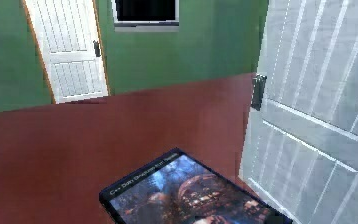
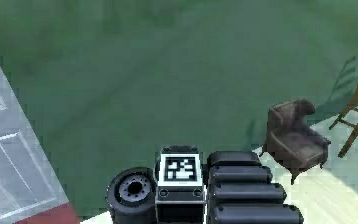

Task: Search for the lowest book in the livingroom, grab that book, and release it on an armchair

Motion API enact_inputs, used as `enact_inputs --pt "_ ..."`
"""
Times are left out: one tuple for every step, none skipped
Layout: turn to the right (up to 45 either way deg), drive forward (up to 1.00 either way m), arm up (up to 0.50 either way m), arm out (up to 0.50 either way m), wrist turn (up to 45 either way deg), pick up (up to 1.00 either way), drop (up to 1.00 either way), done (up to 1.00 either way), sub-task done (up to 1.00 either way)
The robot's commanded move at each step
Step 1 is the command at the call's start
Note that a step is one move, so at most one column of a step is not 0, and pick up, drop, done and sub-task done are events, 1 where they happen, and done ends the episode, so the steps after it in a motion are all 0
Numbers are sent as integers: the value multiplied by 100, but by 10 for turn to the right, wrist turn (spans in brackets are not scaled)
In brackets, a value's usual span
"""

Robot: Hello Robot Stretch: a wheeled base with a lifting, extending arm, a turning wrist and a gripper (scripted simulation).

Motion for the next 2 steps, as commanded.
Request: enact_inputs --pt "0 100 0 0 0 0 0 0 0" --pt "0 45 0 0 0 0 0 0 0"
